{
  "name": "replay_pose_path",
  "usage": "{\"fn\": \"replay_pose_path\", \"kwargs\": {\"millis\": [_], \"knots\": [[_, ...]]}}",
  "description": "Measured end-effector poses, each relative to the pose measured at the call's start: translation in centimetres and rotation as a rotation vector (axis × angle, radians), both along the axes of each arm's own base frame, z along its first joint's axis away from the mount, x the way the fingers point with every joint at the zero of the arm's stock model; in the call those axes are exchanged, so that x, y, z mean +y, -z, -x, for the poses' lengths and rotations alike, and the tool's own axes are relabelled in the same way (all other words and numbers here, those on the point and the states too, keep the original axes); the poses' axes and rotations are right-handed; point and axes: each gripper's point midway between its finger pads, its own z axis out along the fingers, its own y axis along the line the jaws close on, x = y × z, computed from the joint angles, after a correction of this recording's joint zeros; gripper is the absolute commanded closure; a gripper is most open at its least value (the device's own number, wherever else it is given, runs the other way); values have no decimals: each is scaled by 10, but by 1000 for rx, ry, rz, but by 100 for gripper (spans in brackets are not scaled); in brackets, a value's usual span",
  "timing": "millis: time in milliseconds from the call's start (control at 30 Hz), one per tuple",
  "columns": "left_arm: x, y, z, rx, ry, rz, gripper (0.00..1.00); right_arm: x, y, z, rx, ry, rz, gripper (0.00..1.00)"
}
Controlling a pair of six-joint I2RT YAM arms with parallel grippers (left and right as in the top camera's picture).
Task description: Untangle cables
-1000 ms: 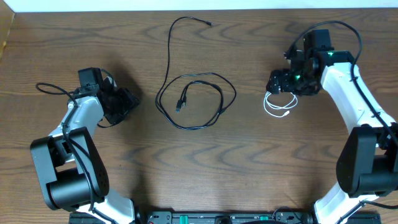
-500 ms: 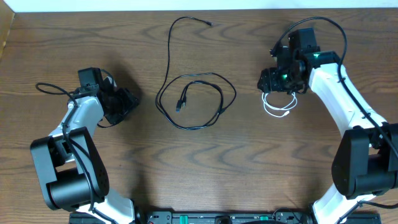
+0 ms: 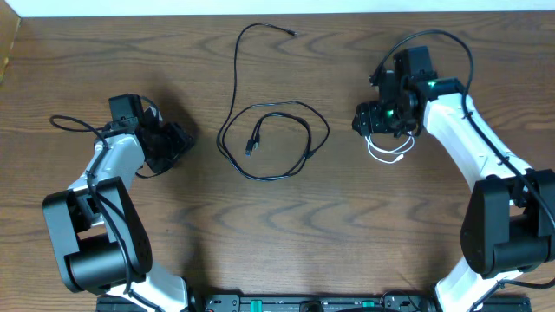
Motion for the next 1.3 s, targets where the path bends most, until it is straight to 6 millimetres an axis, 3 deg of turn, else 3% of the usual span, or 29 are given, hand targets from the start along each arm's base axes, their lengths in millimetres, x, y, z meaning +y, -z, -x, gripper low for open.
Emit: {"fn": "replay_pose_path", "kwargs": {"millis": [167,367,533,700,833,1067,1300], "knots": [[0,0,0,0,0,0,44,-6,21,7,5,8,27,36],[0,0,0,0,0,0,44,-12,54,18,-8,13,47,70],[0,0,0,0,0,0,44,-21,77,25,-31,28,89,80],[0,0,0,0,0,0,44,-33,79,22,-65,53,157,91],[0,0,0,0,0,0,44,-51,80,21,-85,83,259,99],[0,0,0,0,0,0,44,-86,79,20,-107,150,452,99],[0,0,0,0,0,0,44,-114,78,21,-98,211,518,99]]}}
